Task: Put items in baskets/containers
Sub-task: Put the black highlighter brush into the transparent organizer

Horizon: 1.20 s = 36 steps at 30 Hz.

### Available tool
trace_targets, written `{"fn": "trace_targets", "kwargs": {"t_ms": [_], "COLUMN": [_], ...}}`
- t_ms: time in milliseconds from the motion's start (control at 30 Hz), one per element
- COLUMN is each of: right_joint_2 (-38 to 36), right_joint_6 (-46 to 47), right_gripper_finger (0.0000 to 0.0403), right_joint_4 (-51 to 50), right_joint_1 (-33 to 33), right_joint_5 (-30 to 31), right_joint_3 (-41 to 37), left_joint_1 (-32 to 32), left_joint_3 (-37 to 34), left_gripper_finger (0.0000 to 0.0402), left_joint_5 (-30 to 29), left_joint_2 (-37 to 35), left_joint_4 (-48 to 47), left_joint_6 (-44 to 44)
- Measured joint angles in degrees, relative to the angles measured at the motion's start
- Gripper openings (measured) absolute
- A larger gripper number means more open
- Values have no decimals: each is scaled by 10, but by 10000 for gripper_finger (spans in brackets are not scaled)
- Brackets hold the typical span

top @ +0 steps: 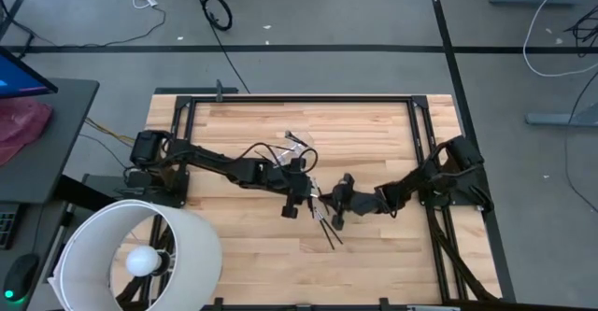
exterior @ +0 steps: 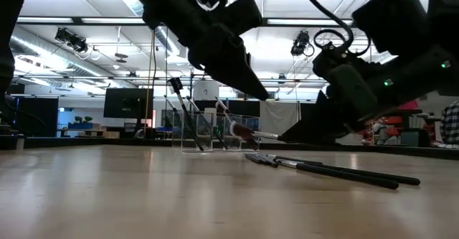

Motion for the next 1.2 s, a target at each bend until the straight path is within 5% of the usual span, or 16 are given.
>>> {"fn": "trace_targets", "kwargs": {"t_ms": [267, 433, 767, 1200], "right_joint_2": [0, -1, -1, -1], "right_joint_6": [-2, -6, -19, -25], "right_gripper_finger": [16, 17, 17, 17], "right_joint_4": [20, 45, 61, 72], "right_joint_1": [-10, -10, -7, -7], "right_joint_5": [-5, -15, -15, -14], "right_joint_3": [0, 1, 1, 1], "left_joint_1": [0, 1, 3, 3], "left_joint_3": [0, 0, 0, 0], "left_gripper_finger": [205, 210, 166, 61], "left_joint_5": [2, -29, -31, -27], "left_joint_2": [34, 34, 34, 34], "left_joint_4": [3, 2, -5, -10], "left_joint_6": [2, 4, 3, 4]}}
